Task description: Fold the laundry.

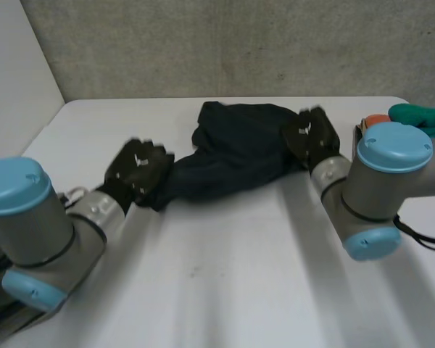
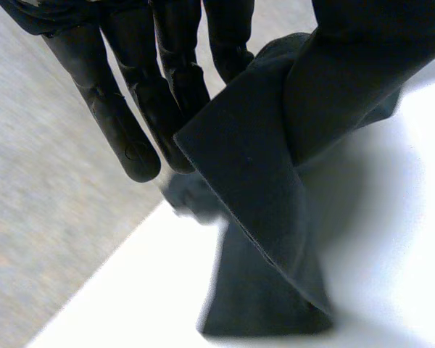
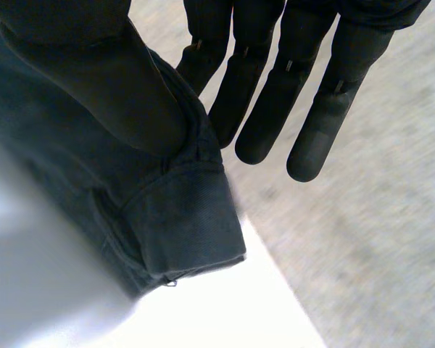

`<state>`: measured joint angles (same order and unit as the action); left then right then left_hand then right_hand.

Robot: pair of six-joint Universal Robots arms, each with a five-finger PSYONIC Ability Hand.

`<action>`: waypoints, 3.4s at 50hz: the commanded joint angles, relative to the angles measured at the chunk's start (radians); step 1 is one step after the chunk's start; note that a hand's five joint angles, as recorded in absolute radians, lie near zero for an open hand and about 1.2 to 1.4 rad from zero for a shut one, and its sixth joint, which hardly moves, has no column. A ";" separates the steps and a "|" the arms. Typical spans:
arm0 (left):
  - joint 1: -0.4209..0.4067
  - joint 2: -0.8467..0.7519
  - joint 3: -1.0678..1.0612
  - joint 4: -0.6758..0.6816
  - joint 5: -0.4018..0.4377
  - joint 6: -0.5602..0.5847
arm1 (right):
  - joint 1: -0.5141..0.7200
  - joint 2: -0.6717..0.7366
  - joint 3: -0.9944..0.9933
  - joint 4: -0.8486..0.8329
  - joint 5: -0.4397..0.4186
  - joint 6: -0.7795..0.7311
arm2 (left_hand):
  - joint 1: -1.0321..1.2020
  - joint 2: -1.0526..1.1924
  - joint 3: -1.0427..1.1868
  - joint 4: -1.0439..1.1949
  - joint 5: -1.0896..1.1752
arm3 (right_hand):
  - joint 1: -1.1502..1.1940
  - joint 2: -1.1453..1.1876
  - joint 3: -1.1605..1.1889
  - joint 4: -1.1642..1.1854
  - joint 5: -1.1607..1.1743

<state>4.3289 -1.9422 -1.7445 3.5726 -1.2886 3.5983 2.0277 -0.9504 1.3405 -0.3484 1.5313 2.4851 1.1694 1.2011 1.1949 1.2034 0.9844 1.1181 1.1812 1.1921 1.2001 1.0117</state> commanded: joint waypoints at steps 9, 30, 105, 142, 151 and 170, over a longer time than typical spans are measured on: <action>0.043 0.357 0.086 -0.577 -0.006 0.072 | 0.011 -0.431 0.099 0.549 0.038 -0.222 | 0.227 0.195 0.201 0.193 0.237 | 0.278 0.215 0.204 0.196 0.210; 0.054 0.224 0.433 -0.739 -0.126 0.062 | 0.016 -0.302 -0.195 0.688 0.046 -0.166 | 0.227 0.195 0.201 0.193 0.237 | 0.278 0.215 0.204 0.196 0.210; 0.130 0.356 -0.173 -0.865 0.003 0.436 | -0.058 -0.343 0.460 0.677 -0.069 -0.416 | 0.198 0.166 0.173 0.164 0.209 | 0.278 0.215 0.204 0.196 0.210; 0.084 -0.233 0.226 -0.324 0.078 0.039 | 0.012 -0.301 0.526 0.376 -0.040 -0.150 | -0.498 -0.530 -0.523 -0.532 -0.488 | 0.278 0.215 0.204 0.196 0.210; 0.063 -0.271 0.266 -0.261 0.069 0.011 | 0.016 -0.295 0.534 0.364 -0.039 -0.152 | -0.492 -0.524 -0.518 -0.526 -0.482 | 0.278 0.215 0.204 0.196 0.210; 0.029 -0.366 0.402 -0.290 0.037 0.033 | 0.005 -0.265 0.536 0.355 -0.030 -0.170 | -0.442 -0.474 -0.468 -0.476 -0.432 | 0.278 0.215 0.204 0.196 0.210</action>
<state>4.3655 -2.2962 -1.3745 3.2853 -1.2399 3.6254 2.0388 -1.2177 1.8749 0.0088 1.4987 2.3236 0.6127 0.6166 0.6155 0.6188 0.4437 1.1391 1.1963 1.1928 1.2005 1.0313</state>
